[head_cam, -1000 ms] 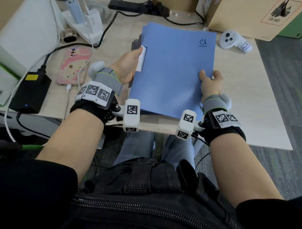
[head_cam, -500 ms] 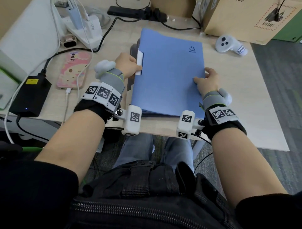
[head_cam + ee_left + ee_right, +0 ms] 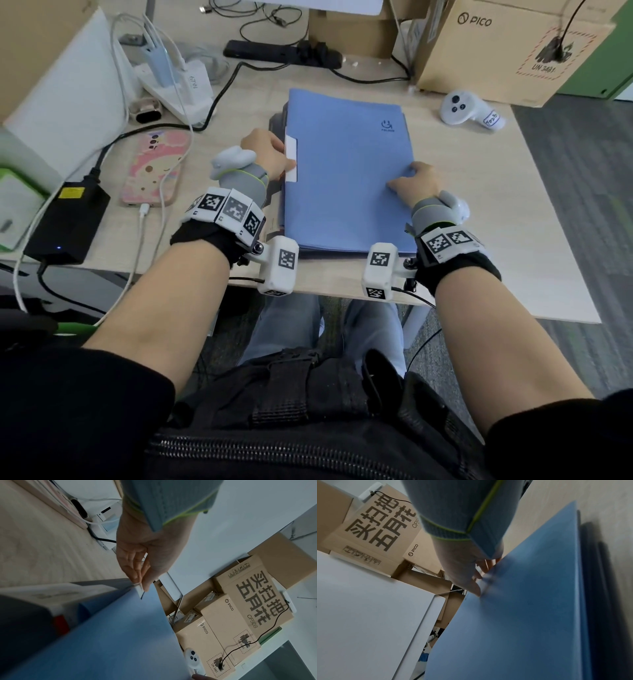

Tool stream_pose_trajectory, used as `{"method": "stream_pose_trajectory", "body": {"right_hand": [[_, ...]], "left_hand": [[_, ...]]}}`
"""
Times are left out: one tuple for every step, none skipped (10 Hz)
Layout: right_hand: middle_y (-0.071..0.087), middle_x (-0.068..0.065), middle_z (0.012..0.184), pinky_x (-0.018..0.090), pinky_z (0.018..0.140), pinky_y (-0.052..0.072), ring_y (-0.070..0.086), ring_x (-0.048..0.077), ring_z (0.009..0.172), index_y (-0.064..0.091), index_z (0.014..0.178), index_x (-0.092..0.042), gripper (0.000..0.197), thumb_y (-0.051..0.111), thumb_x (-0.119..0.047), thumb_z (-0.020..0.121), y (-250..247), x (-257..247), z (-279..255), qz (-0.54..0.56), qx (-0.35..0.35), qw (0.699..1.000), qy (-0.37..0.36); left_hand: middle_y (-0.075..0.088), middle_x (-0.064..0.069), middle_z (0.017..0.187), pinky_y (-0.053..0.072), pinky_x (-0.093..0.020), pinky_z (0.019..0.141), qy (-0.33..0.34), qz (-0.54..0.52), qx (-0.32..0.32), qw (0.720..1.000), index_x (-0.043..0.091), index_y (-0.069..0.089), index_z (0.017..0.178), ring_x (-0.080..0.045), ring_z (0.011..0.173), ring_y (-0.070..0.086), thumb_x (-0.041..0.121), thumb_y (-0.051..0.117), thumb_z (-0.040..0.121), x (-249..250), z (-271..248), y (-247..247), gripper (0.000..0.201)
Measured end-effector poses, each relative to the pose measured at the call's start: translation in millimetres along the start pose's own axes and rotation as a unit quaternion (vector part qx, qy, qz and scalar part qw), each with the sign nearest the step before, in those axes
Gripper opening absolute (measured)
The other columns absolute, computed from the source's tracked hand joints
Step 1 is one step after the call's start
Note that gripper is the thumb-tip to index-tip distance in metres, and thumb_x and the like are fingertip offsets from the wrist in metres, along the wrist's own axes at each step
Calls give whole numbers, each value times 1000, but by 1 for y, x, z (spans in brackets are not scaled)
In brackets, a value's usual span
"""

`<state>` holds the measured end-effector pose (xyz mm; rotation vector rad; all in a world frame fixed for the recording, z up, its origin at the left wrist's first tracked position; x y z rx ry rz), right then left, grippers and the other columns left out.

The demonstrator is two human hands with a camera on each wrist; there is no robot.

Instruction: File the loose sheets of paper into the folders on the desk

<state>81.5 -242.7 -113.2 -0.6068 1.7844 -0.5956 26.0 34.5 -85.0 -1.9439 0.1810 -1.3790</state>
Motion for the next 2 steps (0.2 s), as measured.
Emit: {"method": "stream_pose_trajectory", "body": {"right_hand": [[50, 12, 135, 39, 92, 48, 55, 34, 115, 46, 133, -8, 51, 54, -13, 84, -2, -5, 4, 11, 4, 1000, -10], [43, 10, 144, 37, 97, 43, 50, 32, 124, 36, 143, -13, 58, 54, -19, 88, -10, -18, 2, 36, 0, 999, -27]], "left_hand": [[68, -9, 88, 57, -43, 86, 17, -2, 12, 1000, 20, 60, 72, -31, 81, 67, 18, 70, 73, 13, 4, -6, 10], [66, -10, 88, 57, -43, 85, 28, -31, 23, 999, 19, 58, 70, -29, 81, 68, 19, 66, 78, 28, 11, -7, 11]]}}
Point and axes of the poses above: each hand's wrist, its own z-axis towards the middle knuckle, its own y-axis out of the palm, x = y × z, the point moved 8 cm from there along z, towards the middle knuckle
